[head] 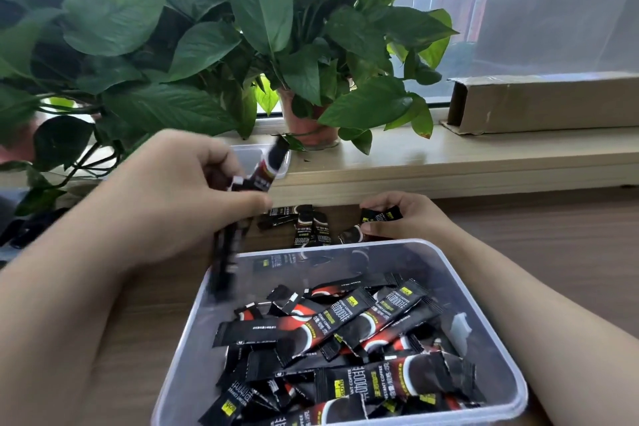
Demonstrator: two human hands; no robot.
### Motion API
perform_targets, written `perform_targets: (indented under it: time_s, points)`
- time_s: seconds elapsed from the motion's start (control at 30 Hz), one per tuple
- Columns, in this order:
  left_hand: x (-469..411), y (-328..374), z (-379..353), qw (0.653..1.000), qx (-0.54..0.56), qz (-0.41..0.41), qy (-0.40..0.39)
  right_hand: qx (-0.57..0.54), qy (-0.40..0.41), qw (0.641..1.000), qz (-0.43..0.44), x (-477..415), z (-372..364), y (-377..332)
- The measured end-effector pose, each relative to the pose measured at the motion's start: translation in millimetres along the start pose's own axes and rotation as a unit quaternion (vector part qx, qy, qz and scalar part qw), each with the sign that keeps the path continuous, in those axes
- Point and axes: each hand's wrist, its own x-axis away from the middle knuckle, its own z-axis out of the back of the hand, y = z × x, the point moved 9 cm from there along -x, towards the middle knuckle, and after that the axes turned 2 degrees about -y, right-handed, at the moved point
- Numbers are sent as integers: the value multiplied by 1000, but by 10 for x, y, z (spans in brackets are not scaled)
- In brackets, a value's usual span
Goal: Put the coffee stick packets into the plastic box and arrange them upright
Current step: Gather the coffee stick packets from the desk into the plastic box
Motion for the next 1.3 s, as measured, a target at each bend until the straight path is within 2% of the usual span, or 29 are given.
perform_targets:
  time_s: [0.07,0.13,0.23,0.27,0.33,0.4,0.47,0.6,0.7,0.77,0.87,0.97,1.03,1.1,1.2,1.3]
  points:
    - [93,353,89,998,-18,-60,-6,-8,-6,1000,1,7,-9,-2]
    - [169,637,6,994,-11,-85,-64,-9,-4,1000,-2,0,-25,16]
    - [353,789,-562,961,-51,-27,-270,-26,0,1000,10,-6,-53,15]
    - [399,784,-721,948,-84,-20,-307,-27,-3,1000,11,-3,-61,17]
    - [329,714,-812,951,-134,-23,-278,-23,-9,1000,9,-1,-61,9]
    - [110,538,-670,973,-150,-22,-174,-32,-14,999,10,11,-60,-26]
    - [-144,262,-520,989,-104,0,-102,-35,-13,999,4,17,-61,-33]
    - [-538,-499,-655,998,20,51,-42,31,6,999,1,46,-42,-79]
    - [-570,-788,-1020,997,42,36,-47,-15,18,1000,-20,39,-5,-22]
    - [-544,-845,-1229,996,29,17,-88,-86,21,996,-31,32,6,-3]
    - [-482,-820,-1453,982,-9,-44,-182,-262,28,964,-24,54,68,-87]
    - [-487,-863,-1474,980,1,-76,-183,-371,15,929,-6,132,214,-295]
    - [-503,-873,-1469,980,9,-88,-176,-400,-44,915,31,207,277,-500]
    - [-503,-864,-1453,982,10,-83,-169,-384,-143,909,76,356,262,-731]
    - [-489,-856,-1426,983,11,-70,-170,-296,-283,900,147,671,161,-1041]
    - [-479,-819,-1313,989,-4,-70,-134,-171,-363,898,182,952,-41,-1229]
